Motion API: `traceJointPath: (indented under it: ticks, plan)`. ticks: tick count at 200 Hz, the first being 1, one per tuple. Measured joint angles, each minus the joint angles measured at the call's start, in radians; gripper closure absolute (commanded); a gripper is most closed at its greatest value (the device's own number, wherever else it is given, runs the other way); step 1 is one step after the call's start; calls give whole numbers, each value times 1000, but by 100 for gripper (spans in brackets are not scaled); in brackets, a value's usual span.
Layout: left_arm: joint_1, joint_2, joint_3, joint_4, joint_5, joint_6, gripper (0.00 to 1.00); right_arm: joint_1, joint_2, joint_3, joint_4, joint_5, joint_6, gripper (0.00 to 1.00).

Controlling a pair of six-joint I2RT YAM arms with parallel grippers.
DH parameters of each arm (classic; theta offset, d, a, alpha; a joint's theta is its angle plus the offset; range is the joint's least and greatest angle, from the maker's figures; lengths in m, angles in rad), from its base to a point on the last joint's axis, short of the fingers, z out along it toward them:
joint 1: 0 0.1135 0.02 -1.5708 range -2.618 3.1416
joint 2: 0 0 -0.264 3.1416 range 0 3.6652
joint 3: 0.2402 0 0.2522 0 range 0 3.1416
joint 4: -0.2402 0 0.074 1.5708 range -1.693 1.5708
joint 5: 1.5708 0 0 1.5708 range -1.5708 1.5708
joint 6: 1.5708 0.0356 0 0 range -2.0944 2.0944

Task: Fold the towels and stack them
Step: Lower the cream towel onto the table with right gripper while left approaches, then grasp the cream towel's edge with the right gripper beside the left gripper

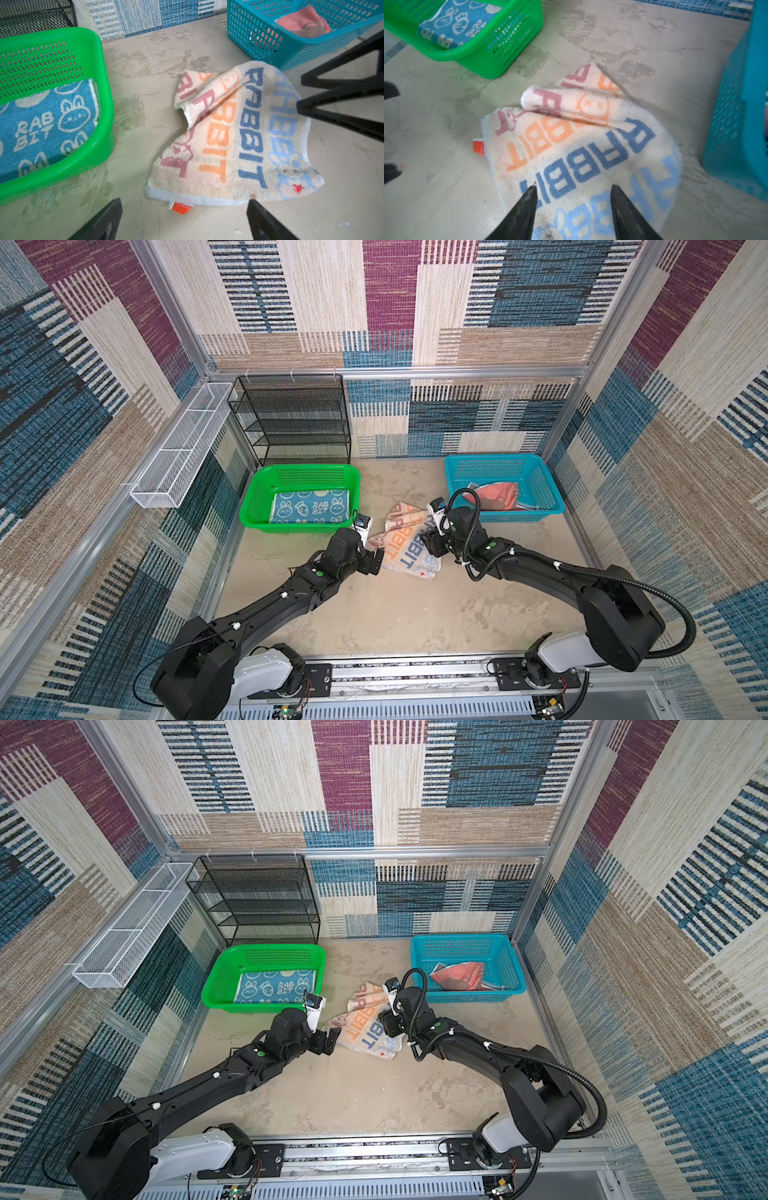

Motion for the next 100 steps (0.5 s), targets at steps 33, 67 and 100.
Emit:
traceJointPath:
  ticks: [33, 67, 100]
  plan:
    - [0, 2, -1, 0, -2, 0, 2, 76, 19, -48, 24, -57, -36, 51]
    - [0, -20, -12, 1, -5, -1, 2, 126, 121, -48, 51, -79, -40, 56]
    - [0, -47, -22, 0, -7, -1, 2, 149, 226, -18, 77, -101, -44, 64]
